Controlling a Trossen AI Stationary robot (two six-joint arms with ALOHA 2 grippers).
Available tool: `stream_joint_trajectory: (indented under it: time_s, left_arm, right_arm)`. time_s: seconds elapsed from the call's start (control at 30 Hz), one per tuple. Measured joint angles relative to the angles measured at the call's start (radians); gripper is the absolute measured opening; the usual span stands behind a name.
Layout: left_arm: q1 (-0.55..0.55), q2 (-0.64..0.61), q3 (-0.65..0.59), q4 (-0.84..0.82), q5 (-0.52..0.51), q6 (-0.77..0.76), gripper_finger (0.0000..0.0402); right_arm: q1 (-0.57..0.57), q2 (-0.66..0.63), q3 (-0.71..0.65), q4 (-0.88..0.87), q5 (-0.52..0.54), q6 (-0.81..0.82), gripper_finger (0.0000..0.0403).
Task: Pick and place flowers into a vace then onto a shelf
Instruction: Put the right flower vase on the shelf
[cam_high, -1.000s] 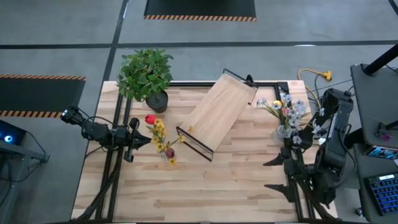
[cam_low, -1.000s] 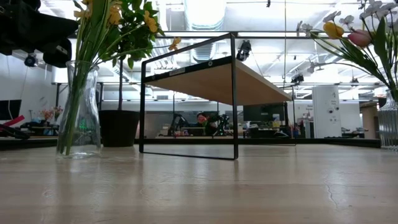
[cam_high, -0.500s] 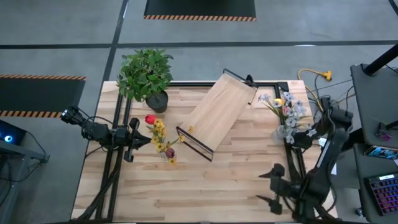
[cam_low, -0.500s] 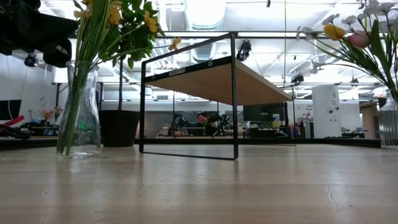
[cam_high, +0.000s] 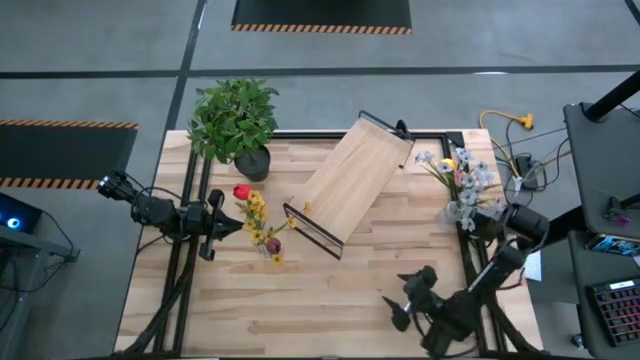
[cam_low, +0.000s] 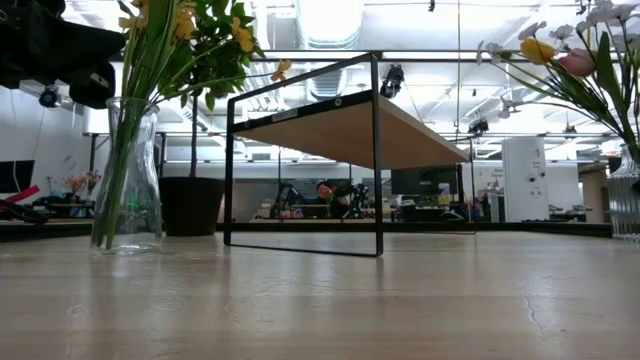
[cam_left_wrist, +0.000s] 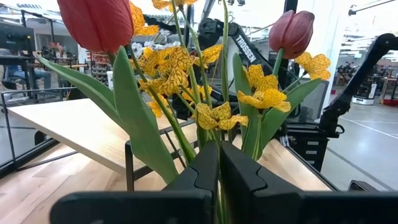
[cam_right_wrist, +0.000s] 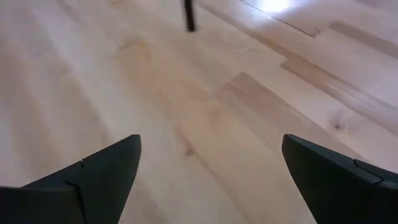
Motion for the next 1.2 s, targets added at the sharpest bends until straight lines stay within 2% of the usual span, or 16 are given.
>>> stream_joint_trajectory:
  time_s: [0.27, 0.37, 0.57, 0.67, 0.77, 0.87, 0.93, 1.03, 1.2]
  left_arm:
    - [0.000, 0.000, 0.000, 0.000, 0.000, 0.000, 0.0000]
    - [0.000, 0.000, 0.000, 0.000, 0.000, 0.000, 0.0000]
    - [0.000, 0.000, 0.000, 0.000, 0.000, 0.000, 0.0000]
    - [0.000, 0.000, 0.000, 0.000, 0.000, 0.000, 0.0000]
    - [0.000, 0.000, 0.000, 0.000, 0.000, 0.000, 0.0000]
    - [0.000, 0.002, 0.000, 0.000, 0.000, 0.000, 0.0000]
    - [0.000, 0.002, -0.001, 0.000, 0.000, 0.000, 0.0000]
    - [0.000, 0.002, -0.002, 0.000, 0.000, 0.000, 0.0000]
    - [0.000, 0.002, -0.002, 0.000, 0.000, 0.000, 0.0000]
  right_arm:
    - [-0.081, 0.100, 0.000, 0.118, -0.065, 0.024, 0.0379]
    - [-0.104, 0.139, 0.002, 0.134, -0.046, -0.019, 0.0380]
    - [-0.149, 0.179, 0.022, 0.145, -0.010, 0.031, 0.0379]
    - [-0.165, 0.178, 0.061, 0.035, -0.009, 0.139, 0.0379]
    - [-0.174, 0.175, 0.123, -0.227, -0.045, 0.255, 0.0379]
    - [-0.177, 0.174, 0.169, -0.503, -0.215, 0.424, 0.0379]
    - [-0.175, 0.180, 0.184, -0.622, -0.322, 0.532, 0.0379]
    - [-0.173, 0.178, 0.186, -0.717, -0.435, 0.598, 0.0379]
    - [-0.202, 0.178, 0.166, -0.758, -0.488, 0.602, 0.0379]
